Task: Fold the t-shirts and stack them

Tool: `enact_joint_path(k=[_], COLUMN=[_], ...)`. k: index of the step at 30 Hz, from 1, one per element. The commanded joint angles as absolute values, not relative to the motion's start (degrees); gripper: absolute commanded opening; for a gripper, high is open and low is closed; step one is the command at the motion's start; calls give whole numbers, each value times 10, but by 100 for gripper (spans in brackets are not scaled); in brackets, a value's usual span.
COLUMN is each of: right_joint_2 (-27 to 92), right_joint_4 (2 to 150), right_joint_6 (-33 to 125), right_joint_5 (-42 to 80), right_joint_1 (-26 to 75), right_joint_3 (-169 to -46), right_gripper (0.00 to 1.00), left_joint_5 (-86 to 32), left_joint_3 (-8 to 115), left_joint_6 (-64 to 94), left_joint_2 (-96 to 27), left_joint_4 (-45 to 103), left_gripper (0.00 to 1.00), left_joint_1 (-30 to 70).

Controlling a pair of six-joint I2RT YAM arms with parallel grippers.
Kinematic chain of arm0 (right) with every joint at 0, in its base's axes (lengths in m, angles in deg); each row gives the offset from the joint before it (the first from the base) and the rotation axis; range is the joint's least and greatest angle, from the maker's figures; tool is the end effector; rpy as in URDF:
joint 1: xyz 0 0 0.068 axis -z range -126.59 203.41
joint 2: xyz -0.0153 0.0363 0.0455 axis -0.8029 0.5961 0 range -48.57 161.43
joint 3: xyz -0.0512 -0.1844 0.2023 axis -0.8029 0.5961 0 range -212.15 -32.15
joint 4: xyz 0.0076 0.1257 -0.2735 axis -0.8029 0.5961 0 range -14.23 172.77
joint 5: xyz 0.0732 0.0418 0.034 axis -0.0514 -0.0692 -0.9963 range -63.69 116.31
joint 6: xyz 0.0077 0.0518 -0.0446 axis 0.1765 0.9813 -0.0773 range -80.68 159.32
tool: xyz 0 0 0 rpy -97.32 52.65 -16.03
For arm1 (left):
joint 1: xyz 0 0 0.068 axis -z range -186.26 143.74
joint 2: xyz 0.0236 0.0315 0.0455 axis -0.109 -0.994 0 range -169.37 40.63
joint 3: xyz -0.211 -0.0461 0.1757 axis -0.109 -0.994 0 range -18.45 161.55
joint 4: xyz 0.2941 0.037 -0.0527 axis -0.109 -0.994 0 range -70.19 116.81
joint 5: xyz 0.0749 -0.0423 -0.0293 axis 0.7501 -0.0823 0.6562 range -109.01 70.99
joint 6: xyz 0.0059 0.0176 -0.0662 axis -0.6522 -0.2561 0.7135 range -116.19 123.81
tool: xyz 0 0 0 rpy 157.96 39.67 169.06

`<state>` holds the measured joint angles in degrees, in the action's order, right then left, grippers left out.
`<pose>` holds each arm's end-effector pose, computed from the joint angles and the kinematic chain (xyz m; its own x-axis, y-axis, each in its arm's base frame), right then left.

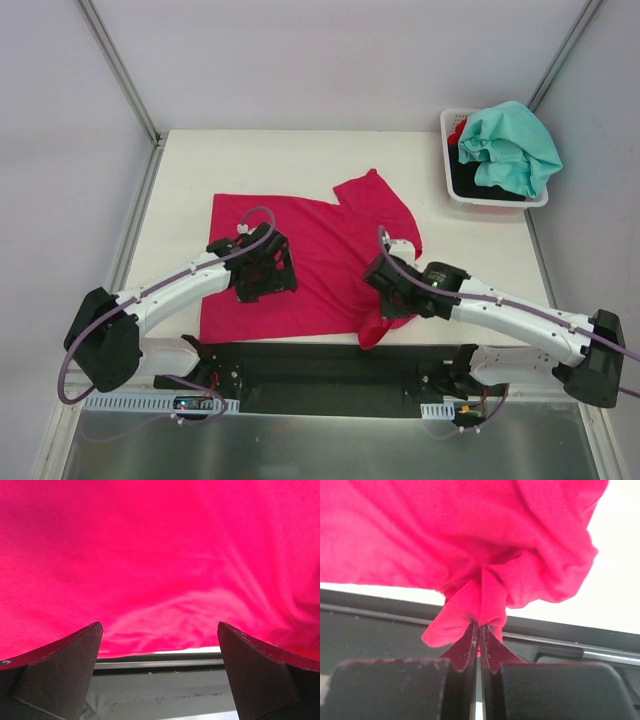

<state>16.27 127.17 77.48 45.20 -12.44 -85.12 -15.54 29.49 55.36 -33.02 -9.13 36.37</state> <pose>0.1208 0.2258 0.2443 -0.7839 -0.3195 -0.5323 -0.4062 0.9124 0.0505 0.2158 -0.1940 0.1881 -0.9155 -0.2197 -0.3369 -0.0999 0.9356 -0.3387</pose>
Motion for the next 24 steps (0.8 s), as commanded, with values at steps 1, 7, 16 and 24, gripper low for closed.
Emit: enact_joint_path(k=[1,7,16,24], right_joint_2=[138,161,350,502], right_joint_4=[1301,1269,1152,1080], right_joint_6=[683,594,448,415], right_joint_5=[480,505,457,370], right_joint_1=[-44,47,188,229], right_joint_3=[-888,-930,-1077,-1142], right_gripper=[1,1,1,1], left_joint_5=[-175,-201,-216,-218], left_joint_3=[273,255,247,258], left_joint_6=[525,539,550,551], left_joint_2=[-281,-271,-284,-297], left_joint_4=[-104,-95,-83,-84], left_gripper=[99,99,99,99], left_joint_1=[302,295,300,300])
